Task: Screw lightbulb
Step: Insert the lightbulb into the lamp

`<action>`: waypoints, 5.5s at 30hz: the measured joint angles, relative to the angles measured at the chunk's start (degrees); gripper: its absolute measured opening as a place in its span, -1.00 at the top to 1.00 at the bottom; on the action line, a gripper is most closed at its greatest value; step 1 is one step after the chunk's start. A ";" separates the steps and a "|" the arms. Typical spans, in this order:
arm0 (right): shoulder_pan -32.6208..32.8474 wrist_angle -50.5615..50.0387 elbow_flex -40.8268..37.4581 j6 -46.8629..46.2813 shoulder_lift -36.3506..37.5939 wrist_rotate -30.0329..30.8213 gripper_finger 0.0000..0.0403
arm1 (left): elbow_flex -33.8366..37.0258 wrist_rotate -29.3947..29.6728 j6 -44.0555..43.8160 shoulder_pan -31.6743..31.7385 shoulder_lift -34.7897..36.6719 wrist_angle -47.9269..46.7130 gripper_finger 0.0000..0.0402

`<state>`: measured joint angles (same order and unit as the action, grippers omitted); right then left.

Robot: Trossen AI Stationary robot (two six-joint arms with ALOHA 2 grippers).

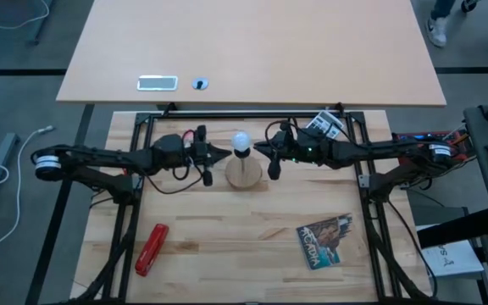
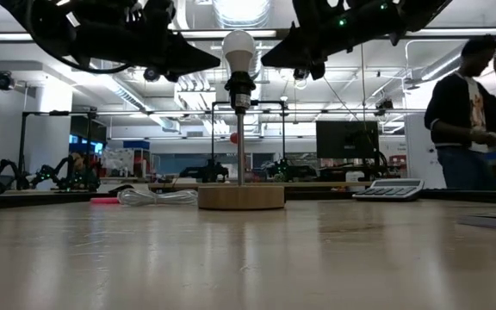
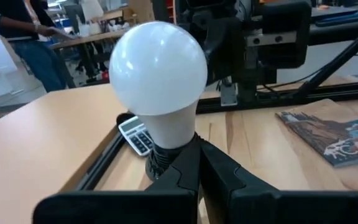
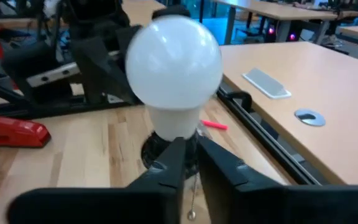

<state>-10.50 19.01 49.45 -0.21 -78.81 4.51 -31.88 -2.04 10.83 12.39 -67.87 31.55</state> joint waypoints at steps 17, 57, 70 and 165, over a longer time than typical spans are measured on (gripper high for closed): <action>-0.02 5.42 -0.02 -0.18 -3.17 0.07 -0.11 | -0.23 5.88 0.55 0.10 -4.78 6.25 1.00; -1.77 9.89 -0.07 2.28 -3.52 -4.94 0.18 | -0.23 1.06 0.90 0.12 -4.38 11.12 0.79; -1.46 9.48 -0.07 1.75 -3.58 -4.66 0.48 | -0.23 3.34 1.16 0.16 -4.38 11.45 1.00; -3.65 -4.70 -0.28 12.87 -2.71 -13.20 0.94 | -0.23 23.80 -17.10 0.21 -0.38 7.89 0.79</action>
<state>-14.15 14.32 49.17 12.66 -81.52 -8.69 -32.12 21.76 -6.27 12.60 -68.25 39.44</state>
